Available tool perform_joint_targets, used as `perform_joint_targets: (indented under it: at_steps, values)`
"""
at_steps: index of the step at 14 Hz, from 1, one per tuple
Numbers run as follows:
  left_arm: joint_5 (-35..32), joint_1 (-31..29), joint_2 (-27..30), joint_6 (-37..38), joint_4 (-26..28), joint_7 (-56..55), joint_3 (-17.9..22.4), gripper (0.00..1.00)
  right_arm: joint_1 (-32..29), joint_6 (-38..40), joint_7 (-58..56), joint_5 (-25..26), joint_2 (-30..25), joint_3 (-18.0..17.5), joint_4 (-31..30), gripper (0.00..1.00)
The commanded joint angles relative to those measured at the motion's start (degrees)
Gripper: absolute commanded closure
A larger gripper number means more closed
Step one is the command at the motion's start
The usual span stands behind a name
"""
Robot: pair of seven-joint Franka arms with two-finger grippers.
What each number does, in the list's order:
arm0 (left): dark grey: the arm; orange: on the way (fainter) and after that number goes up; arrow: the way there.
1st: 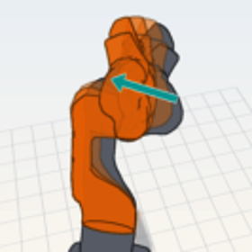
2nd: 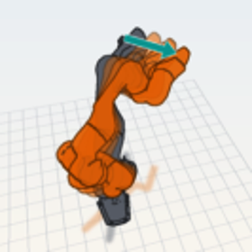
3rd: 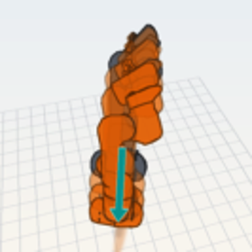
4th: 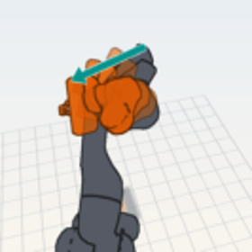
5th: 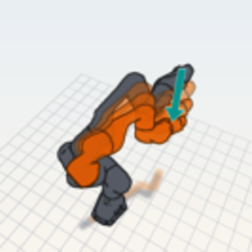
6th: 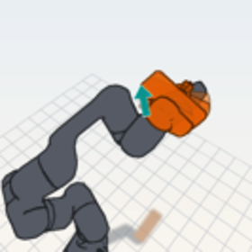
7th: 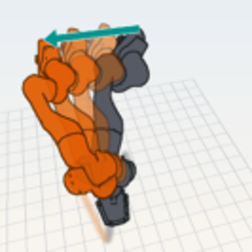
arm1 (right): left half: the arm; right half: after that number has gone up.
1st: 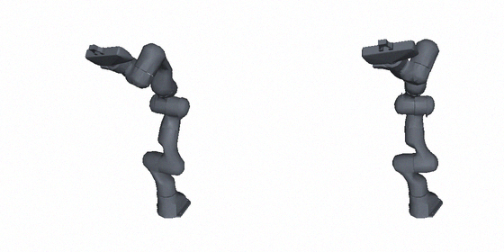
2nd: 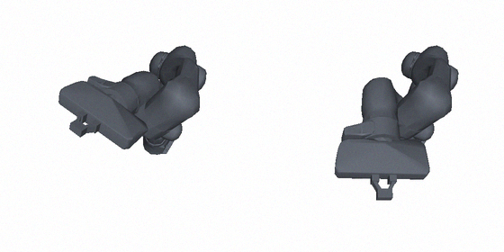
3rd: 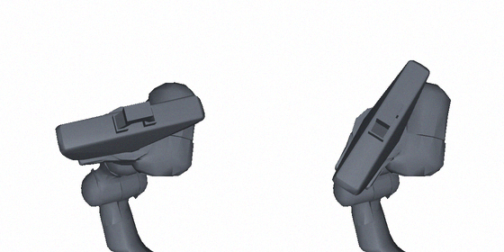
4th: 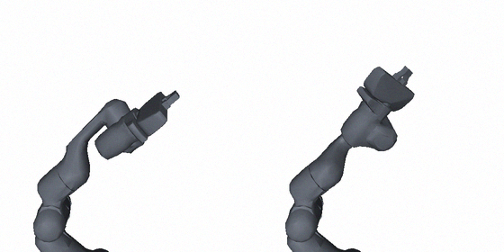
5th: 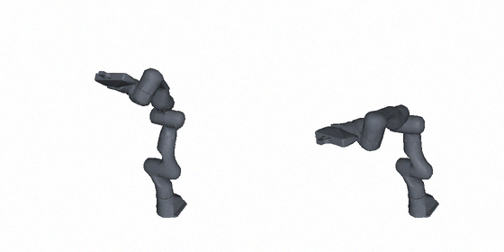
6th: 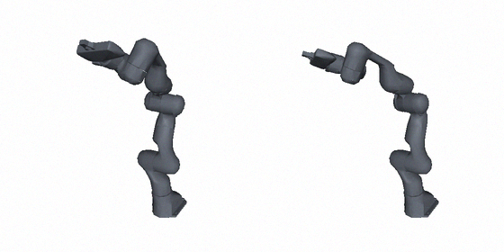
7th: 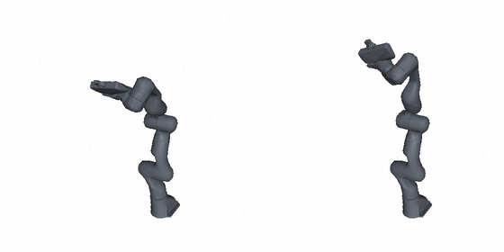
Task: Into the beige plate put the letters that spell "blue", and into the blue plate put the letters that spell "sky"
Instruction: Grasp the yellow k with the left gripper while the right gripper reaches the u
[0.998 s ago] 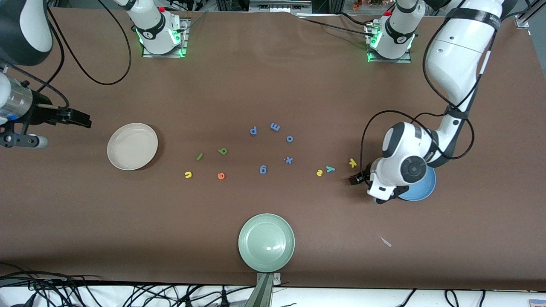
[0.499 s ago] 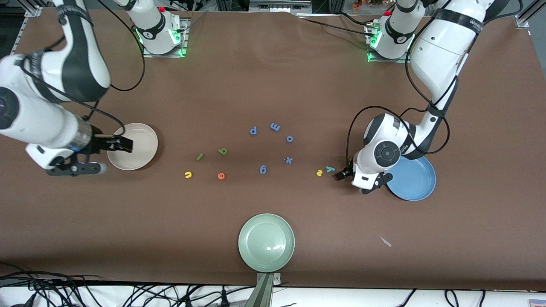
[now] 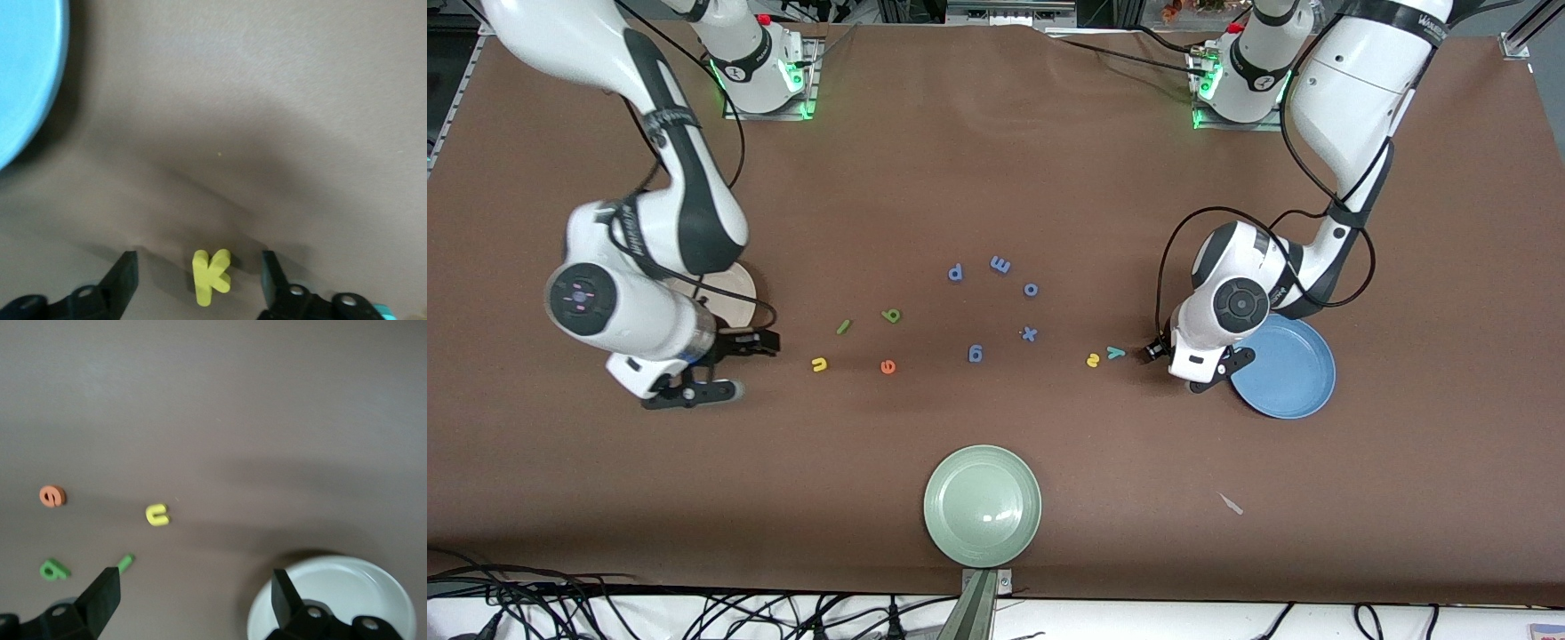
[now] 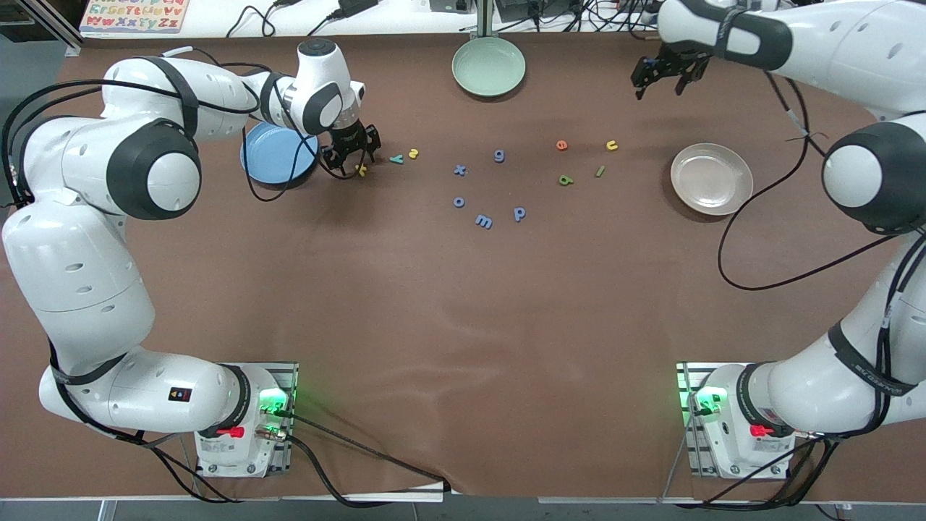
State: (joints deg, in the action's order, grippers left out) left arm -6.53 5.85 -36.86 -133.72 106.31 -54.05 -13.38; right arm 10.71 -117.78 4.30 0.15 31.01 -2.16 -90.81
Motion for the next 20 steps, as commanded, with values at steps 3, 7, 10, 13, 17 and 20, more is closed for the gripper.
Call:
perform_joint_targets:
  at_steps: [3, 7, 10, 13, 17, 20]
  values:
    - [-1.3, -0.4, 1.2, -2.4, 1.9, -1.6, -0.2, 0.52, 2.9, -6.7, 5.0, -0.1, 5.4, 0.0, 0.5, 0.0]
    - [-1.1, -0.4, 1.4, -2.3, 1.9, -1.6, -0.2, 0.93, 3.8, -11.9, 5.1, -0.1, 6.8, 0.0, -3.4, 0.0]
    - [-1.1, -0.6, 3.0, 0.0, 1.7, -0.7, -0.2, 0.97, 3.8, -19.4, 5.1, -0.1, 6.4, 0.0, -9.5, 0.0]
    - [-1.2, -0.8, 7.2, 6.4, 0.6, -0.4, -0.2, 0.97, 3.8, -22.0, 4.9, -0.1, 6.3, 0.0, -12.4, 0.0]
    - [-1.1, -7.8, 7.9, 12.0, -4.1, 16.6, -0.1, 0.96, 3.9, -24.1, 4.9, -0.1, 6.8, 0.0, -14.0, 0.17]
    - [-1.4, -13.7, 5.2, 11.6, -5.1, 30.4, 0.0, 0.94, 4.3, -24.0, 5.1, -0.3, 6.8, 0.0, -14.0, 0.38]
